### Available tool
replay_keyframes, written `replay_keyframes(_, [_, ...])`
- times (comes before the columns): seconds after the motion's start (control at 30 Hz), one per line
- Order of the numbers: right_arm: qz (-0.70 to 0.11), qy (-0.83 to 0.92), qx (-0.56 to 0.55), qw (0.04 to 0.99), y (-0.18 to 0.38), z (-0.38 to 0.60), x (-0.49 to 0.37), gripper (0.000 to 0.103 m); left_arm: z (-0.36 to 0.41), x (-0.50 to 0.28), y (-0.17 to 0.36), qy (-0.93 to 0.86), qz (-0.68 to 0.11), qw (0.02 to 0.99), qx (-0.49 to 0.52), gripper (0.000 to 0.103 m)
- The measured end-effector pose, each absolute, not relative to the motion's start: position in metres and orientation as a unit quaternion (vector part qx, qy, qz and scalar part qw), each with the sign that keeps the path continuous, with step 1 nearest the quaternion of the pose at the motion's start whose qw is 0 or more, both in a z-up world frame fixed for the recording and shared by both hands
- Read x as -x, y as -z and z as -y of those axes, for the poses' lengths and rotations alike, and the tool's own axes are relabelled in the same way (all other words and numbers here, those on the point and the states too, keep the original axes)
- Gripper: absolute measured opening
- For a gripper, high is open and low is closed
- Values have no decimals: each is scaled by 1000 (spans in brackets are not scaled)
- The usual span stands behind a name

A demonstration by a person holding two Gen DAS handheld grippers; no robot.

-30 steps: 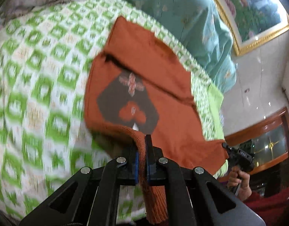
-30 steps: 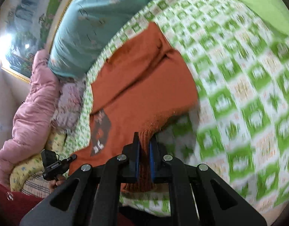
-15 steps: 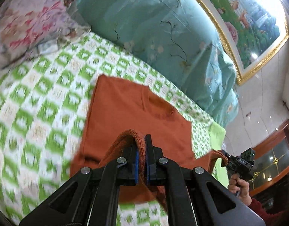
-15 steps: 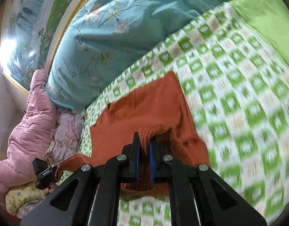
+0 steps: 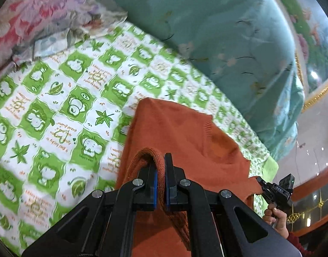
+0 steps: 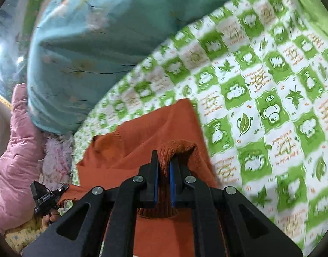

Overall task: Fold small clothes
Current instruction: 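Lift the hem with both tools and fold it up toward the collar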

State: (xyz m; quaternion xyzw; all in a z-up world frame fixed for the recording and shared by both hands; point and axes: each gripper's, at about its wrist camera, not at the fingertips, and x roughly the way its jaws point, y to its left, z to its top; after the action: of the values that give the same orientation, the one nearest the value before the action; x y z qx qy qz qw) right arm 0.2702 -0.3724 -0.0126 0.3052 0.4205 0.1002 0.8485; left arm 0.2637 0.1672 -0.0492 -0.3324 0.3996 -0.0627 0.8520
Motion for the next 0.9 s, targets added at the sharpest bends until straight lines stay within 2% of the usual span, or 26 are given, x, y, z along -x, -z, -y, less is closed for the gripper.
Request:
replay_keyframes(0.3, [-452,-78,-307,834,42,376,-299,10,-164,-293,83,37,-433,840,326,5])
replay_keyframes(0.33, [-453,-78,-311,832,43,376,-301,13,-164,-293,84,36,-435,840,324,7])
replay_keyframes(0.4, [-454,-78,-322,827,44,378,-301,15,-163,-293,82,38,-440,837,324,14])
replay_keyframes(0.43, [-455,-78,-328,824,43,378,-301,18,-162,-291,78,41,-441,836,324,21])
replay_keyframes(0.47, [-454,-76,-332,823,40,379,-300,23,-161,-288,74,42,-442,837,321,32])
replay_keyframes(0.5, [-450,-73,-334,825,34,381,-295,26,-158,-283,67,42,-443,838,315,37])
replay_keyframes(0.53, [-443,-64,-330,831,27,384,-288,34,-155,-276,59,41,-442,843,305,41])
replay_keyframes(0.57, [-433,-55,-324,839,19,386,-280,39,-149,-269,52,45,-440,847,294,41])
replay_keyframes(0.7, [-400,-69,-286,868,-9,376,-247,39,-111,-239,38,105,-450,846,268,41])
replay_keyframes(0.9, [-493,-229,-103,833,17,267,-235,39,-15,-240,77,187,-540,802,175,42])
